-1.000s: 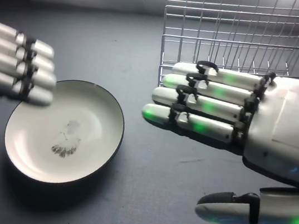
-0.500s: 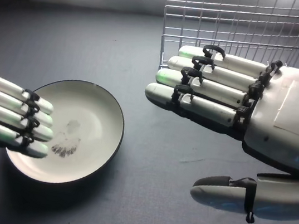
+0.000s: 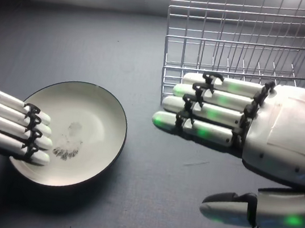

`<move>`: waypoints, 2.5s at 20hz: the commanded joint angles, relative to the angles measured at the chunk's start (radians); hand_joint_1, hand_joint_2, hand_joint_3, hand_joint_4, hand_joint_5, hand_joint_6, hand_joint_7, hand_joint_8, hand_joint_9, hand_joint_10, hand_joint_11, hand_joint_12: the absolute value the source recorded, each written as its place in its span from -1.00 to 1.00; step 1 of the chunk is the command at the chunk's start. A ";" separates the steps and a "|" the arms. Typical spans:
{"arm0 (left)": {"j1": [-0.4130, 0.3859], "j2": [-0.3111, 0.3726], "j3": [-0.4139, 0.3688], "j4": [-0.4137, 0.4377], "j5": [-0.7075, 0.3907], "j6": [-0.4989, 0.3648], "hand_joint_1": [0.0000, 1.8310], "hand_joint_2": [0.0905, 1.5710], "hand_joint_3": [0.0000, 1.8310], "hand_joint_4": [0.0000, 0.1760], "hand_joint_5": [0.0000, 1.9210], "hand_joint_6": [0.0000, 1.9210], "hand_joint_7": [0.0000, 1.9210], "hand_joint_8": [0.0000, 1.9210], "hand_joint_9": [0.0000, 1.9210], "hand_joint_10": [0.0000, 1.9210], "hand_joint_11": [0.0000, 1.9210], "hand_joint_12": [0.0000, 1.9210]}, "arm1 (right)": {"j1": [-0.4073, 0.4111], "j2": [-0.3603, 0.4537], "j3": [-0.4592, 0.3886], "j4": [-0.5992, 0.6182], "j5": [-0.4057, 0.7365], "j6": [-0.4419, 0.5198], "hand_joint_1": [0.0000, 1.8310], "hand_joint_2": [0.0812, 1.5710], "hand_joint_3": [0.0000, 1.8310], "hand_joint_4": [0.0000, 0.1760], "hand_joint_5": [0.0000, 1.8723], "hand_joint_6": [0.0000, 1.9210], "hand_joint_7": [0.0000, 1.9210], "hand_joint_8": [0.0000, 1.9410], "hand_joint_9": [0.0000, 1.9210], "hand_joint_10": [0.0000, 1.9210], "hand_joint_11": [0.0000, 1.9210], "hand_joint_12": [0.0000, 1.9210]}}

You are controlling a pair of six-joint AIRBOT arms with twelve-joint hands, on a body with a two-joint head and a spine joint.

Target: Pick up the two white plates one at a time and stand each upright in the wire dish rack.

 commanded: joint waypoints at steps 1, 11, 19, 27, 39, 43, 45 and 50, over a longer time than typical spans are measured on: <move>-0.003 -0.003 0.009 -0.065 -0.026 0.001 -1.00 0.31 -0.95 -1.00 -0.97 -0.99 -1.00 -1.00 -1.00 -1.00 -1.00 -1.00 | 0.014 0.003 -0.004 0.016 0.139 0.009 -1.00 0.55 -1.00 -1.00 -1.00 -1.00 -1.00 -1.00 -1.00 -1.00 -1.00 -1.00; 0.014 -0.046 0.096 -0.064 -0.010 -0.015 -1.00 0.33 -0.96 -1.00 -0.98 -1.00 -1.00 -1.00 -1.00 -1.00 -1.00 -1.00 | 0.006 0.003 -0.003 0.016 0.146 0.007 -1.00 0.58 -0.99 -1.00 -0.99 -1.00 -1.00 -1.00 -1.00 -1.00 -1.00 -1.00; 0.034 -0.061 0.119 -0.044 -0.019 -0.014 -1.00 0.34 -0.97 -1.00 -0.97 -1.00 -0.99 -1.00 -1.00 -1.00 -1.00 -1.00 | -0.007 -0.024 0.025 0.028 0.127 -0.023 -1.00 0.58 -1.00 -1.00 -0.96 -0.99 -1.00 -1.00 -1.00 -1.00 -1.00 -1.00; 0.049 -0.066 0.107 -0.036 -0.025 -0.001 -1.00 0.33 -0.98 -1.00 -0.95 -0.99 -0.98 -0.99 -0.99 -1.00 -1.00 -1.00 | -0.004 -0.169 0.129 0.028 0.111 -0.146 -0.99 0.59 -0.99 -1.00 -0.93 -0.99 -0.99 -1.00 -1.00 -1.00 -1.00 -1.00; 0.029 -0.101 -0.009 -0.049 0.015 0.028 -1.00 0.35 -0.98 -1.00 -0.99 -1.00 -1.00 -1.00 -1.00 -1.00 -1.00 -1.00 | 0.067 -0.306 0.170 0.028 0.018 -0.272 0.00 0.31 -1.00 -1.00 -1.00 -1.00 -1.00 -1.00 -1.00 -1.00 -1.00 -1.00; 0.017 -0.109 -0.026 -0.064 0.031 0.013 -1.00 0.35 -0.98 -1.00 -0.96 -0.99 -0.99 -1.00 -1.00 -1.00 -1.00 -1.00 | 0.097 -0.343 0.217 0.028 0.010 -0.275 -0.01 0.32 -1.00 -1.00 -1.00 -1.00 -1.00 -1.00 -1.00 -1.00 -1.00 -1.00; 0.009 -0.109 -0.035 -0.071 0.038 -0.002 -1.00 0.35 -0.99 -1.00 -0.97 -0.99 -0.99 -1.00 -1.00 -1.00 -1.00 -1.00 | 0.104 -0.370 0.246 0.028 0.013 -0.276 0.03 0.32 -1.00 -1.00 -1.00 -1.00 -1.00 -1.00 -1.00 -1.00 -1.00 -1.00; -0.001 -0.109 -0.047 -0.074 0.042 -0.012 -1.00 0.35 -0.99 -1.00 -0.95 -0.99 -0.99 -0.99 -1.00 -1.00 -1.00 -1.00 | 0.105 -0.423 0.303 0.028 -0.008 -0.319 0.08 0.29 -1.00 -1.00 -0.97 -0.99 -1.00 -1.00 -1.00 -1.00 -0.96 -0.98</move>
